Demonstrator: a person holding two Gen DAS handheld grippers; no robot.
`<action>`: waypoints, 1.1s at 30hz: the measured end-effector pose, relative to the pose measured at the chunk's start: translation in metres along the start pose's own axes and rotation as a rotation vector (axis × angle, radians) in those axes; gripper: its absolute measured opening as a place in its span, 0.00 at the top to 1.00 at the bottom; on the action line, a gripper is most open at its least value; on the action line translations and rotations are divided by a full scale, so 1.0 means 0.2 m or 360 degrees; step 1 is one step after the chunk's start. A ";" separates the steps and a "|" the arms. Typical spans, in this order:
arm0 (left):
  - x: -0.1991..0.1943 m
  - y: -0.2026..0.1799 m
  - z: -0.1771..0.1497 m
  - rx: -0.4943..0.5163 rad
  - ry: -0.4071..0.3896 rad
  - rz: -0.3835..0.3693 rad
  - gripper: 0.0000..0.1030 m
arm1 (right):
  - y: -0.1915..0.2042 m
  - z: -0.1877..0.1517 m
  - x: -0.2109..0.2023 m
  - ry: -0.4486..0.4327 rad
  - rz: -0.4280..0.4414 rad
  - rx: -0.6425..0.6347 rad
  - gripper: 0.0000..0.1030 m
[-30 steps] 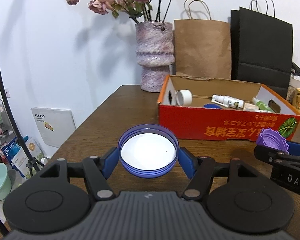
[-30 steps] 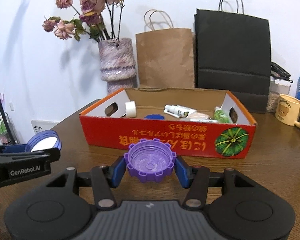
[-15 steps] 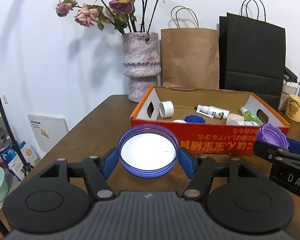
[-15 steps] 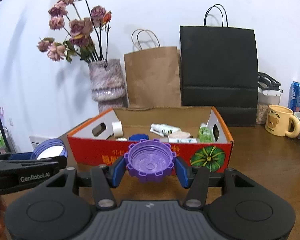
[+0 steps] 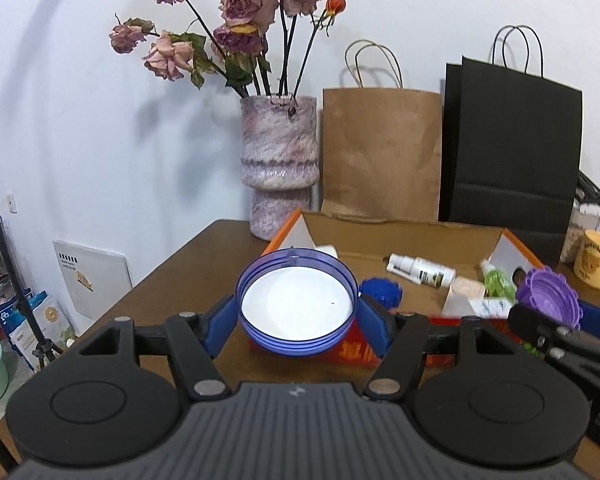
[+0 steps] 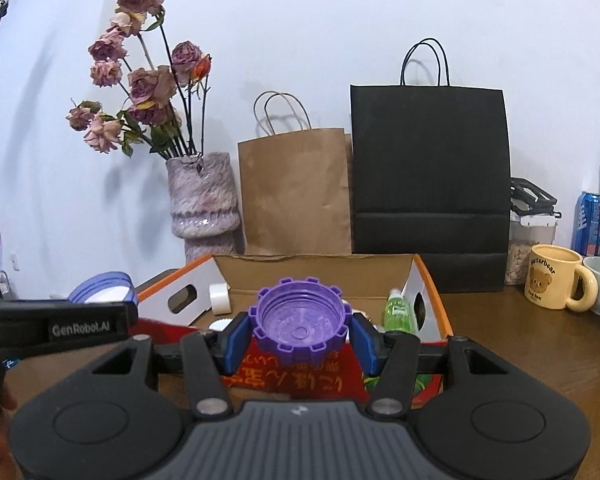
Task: Organize rigid objects
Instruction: 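Carry the blue jar and purple cap over the red box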
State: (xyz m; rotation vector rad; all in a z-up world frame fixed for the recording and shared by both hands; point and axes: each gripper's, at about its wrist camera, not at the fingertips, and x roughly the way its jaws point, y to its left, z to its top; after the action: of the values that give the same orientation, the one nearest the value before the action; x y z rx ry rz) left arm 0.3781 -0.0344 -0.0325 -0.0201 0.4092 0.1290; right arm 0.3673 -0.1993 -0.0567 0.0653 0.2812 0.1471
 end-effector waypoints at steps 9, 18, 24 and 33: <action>0.10 -0.05 0.08 -0.0026 -0.0042 -0.0016 0.35 | -0.03 0.04 0.11 -0.0035 -0.0013 -0.0013 0.49; 0.21 -0.09 0.13 -0.0035 -0.0045 -0.0027 0.35 | -0.07 0.08 0.23 -0.0061 -0.0044 -0.0018 0.49; 0.30 -0.12 0.16 -0.0031 -0.0046 -0.0034 0.35 | -0.10 0.10 0.31 -0.0067 -0.0062 -0.0026 0.49; 0.42 -0.16 0.20 -0.0004 -0.0055 -0.0047 0.35 | -0.15 0.12 0.45 -0.0058 -0.0076 -0.0025 0.49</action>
State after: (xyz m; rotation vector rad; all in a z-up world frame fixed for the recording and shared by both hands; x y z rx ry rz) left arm 0.4748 -0.0533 -0.0291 -0.0263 0.3742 0.1007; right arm 0.4632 -0.2161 -0.0603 0.0454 0.2452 0.1006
